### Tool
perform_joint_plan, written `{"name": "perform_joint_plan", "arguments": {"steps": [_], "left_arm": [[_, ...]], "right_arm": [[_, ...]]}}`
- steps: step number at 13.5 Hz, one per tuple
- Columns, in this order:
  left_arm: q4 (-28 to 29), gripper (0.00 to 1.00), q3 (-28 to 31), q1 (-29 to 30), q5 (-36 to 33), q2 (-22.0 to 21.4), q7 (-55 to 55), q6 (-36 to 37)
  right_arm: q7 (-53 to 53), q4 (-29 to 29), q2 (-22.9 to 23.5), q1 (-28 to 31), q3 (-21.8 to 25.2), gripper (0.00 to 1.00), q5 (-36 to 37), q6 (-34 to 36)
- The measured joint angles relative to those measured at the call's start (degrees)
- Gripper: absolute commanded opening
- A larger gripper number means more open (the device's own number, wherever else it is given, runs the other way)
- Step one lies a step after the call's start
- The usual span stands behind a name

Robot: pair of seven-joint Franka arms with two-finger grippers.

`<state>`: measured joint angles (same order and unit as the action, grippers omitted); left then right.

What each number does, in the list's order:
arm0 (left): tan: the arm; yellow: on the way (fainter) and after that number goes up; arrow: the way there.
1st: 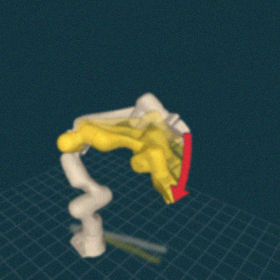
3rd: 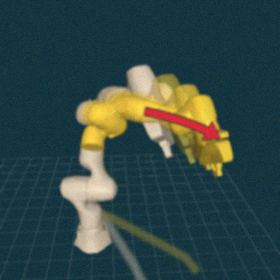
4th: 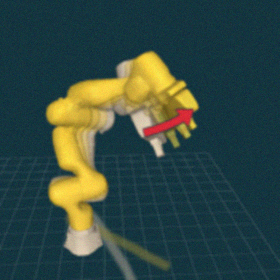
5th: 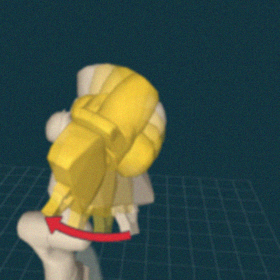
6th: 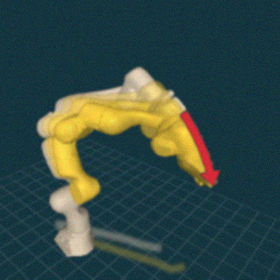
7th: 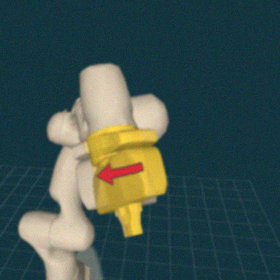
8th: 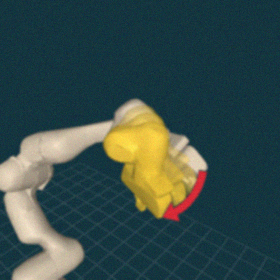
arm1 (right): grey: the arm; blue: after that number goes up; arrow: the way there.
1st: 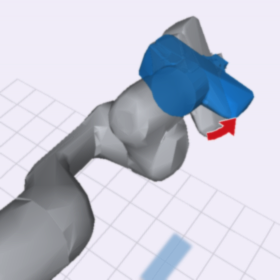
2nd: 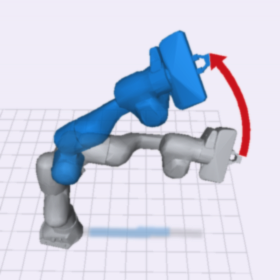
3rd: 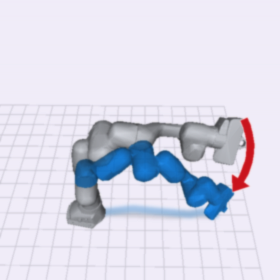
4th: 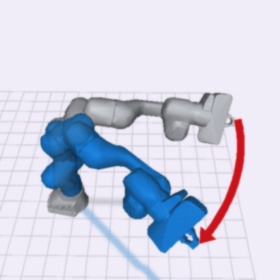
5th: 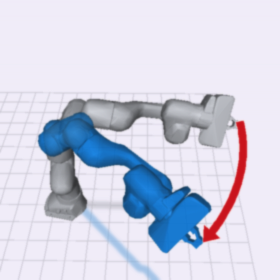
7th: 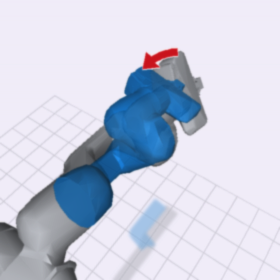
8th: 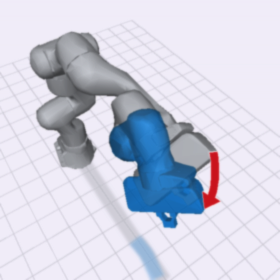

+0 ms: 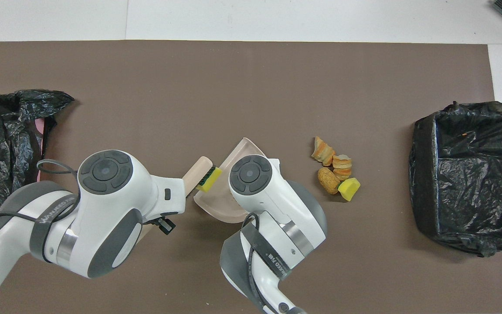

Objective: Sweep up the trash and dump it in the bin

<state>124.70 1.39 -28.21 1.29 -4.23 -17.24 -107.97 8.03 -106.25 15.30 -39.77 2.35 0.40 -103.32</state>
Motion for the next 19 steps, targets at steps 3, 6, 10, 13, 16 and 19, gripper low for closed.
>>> {"name": "perform_joint_plan", "arguments": {"steps": [3, 6, 10, 13, 16, 19], "left_arm": [[0.28, 0.0, -0.41, 0.08, 0.55, -0.31, 1.73, 1.16], [2.36, 0.0, -1.52, -3.04, 3.52, -1.68, 7.49, 1.58], [5.81, 0.0, -1.91, -8.3, 4.57, -5.12, 14.91, 1.69], [7.82, 0.0, -1.97, -9.85, 4.61, -7.16, 16.73, 3.53], [8.57, 0.0, -1.76, -9.85, 5.11, -8.08, 16.93, 2.78], [8.75, 0.0, -1.83, -10.29, 5.31, -8.41, 16.9, 6.2]], "right_arm": [[-0.01, 0.0, -0.83, 0.83, 0.17, 0.0, 0.08, 1.28], [-0.01, -0.06, -0.92, 1.11, 0.2, 0.0, 0.22, 1.94], [-0.01, -0.97, -1.07, 1.42, 0.31, 0.0, 0.33, 1.99], [-0.01, -1.49, -1.49, 1.69, 0.31, 0.0, 0.33, 1.99], [-0.01, -1.73, -1.64, 1.86, 0.31, 0.0, 0.33, 1.99], [-0.01, -1.76, -1.72, 1.91, 0.31, 0.0, 0.3, 1.98]]}}
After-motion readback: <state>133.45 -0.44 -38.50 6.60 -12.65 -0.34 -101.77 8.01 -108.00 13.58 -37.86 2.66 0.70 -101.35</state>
